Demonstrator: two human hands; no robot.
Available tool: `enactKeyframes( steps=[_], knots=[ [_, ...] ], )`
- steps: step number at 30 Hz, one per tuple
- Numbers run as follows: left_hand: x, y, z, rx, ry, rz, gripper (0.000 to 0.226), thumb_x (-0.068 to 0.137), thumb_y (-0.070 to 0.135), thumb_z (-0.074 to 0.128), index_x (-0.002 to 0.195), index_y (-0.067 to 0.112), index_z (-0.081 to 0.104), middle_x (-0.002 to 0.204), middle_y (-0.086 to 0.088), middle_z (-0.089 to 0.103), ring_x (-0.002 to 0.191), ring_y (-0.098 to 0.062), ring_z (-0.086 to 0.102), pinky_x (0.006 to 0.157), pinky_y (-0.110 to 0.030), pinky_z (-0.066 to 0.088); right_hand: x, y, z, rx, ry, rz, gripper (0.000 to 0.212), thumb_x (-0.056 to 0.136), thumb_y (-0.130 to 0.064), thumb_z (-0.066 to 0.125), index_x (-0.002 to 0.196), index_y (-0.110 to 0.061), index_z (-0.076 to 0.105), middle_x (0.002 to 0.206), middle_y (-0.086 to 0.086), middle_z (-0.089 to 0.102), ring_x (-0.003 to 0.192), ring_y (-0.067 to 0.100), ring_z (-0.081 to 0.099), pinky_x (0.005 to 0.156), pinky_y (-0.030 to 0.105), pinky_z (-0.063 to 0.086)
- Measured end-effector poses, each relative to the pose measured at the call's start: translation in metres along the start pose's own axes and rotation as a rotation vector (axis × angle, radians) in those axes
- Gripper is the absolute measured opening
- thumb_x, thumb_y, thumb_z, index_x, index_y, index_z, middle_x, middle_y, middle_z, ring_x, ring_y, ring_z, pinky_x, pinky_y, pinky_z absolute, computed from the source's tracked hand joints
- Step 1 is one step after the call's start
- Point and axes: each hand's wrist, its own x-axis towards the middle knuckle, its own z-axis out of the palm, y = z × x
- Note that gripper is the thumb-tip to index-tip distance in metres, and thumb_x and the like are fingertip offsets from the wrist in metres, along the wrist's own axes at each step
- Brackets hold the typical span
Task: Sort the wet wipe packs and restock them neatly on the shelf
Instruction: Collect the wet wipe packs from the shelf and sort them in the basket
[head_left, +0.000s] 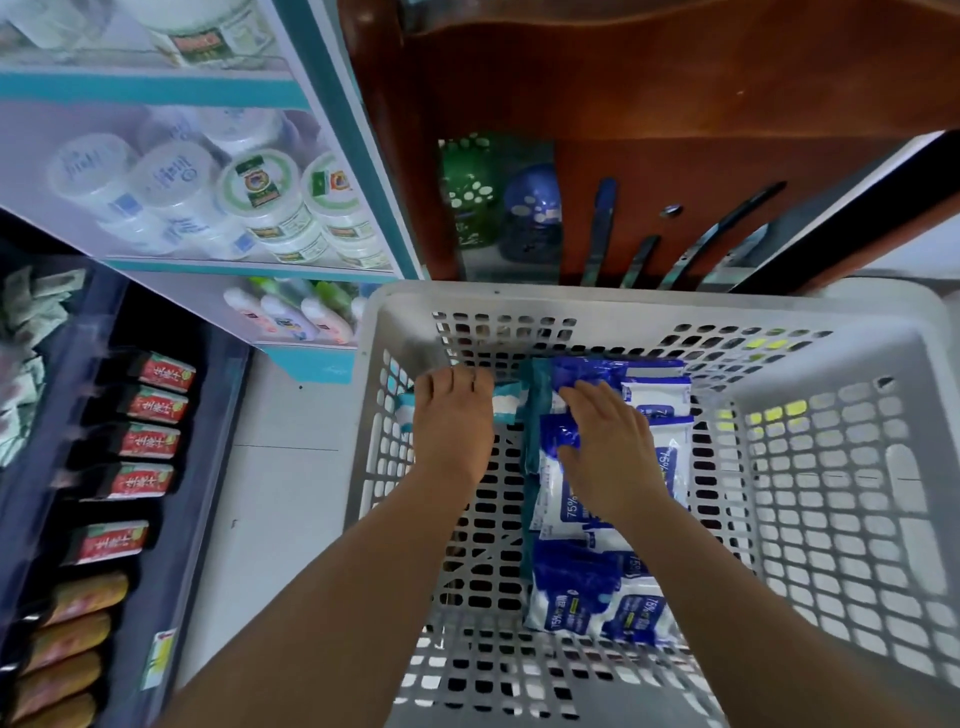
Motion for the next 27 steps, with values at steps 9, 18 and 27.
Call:
enactKeyframes(
  steps=[9, 18, 27],
  knots=[
    [0.028, 0.003, 0.048, 0.043, -0.027, 0.028, 0.053, 0.089, 0.005, 0.044, 0.141, 0.009, 0.032, 0.138, -0.015, 0.038, 0.129, -0.031, 0.035, 0.115, -0.04, 0.023, 0.008, 0.013, 0.003, -0.022, 0.063, -0.127, 0.063, 0.096, -0.029, 0.049, 0.151, -0.023, 0.02, 0.159, -0.004, 0.014, 0.148, 0.015, 0.003, 0.116, 0.029, -0.003],
    [0.01, 0.037, 0.035, -0.732, 0.096, -0.216, 0.037, 0.097, 0.011, 0.045, 0.135, 0.01, 0.046, 0.125, -0.012, 0.05, 0.113, -0.023, 0.047, 0.096, -0.034, 0.044, -0.003, 0.029, 0.007, 0.098, 0.168, -0.132, 0.064, 0.089, -0.015, 0.061, 0.146, -0.015, 0.034, 0.155, 0.002, 0.027, 0.145, 0.021, 0.019, 0.117, 0.036, 0.012],
    [-0.041, 0.081, 0.036, -0.973, -0.033, -0.316, 0.064, 0.083, 0.017, 0.072, 0.134, 0.018, 0.034, 0.122, 0.002, 0.041, 0.101, -0.014, 0.055, 0.089, -0.024, 0.048, -0.036, 0.068, 0.002, 0.374, 0.163, 0.372, 0.08, 0.083, -0.011, 0.068, 0.148, -0.019, 0.023, 0.15, 0.011, 0.024, 0.138, 0.031, 0.026, 0.112, 0.042, 0.027]
  ],
)
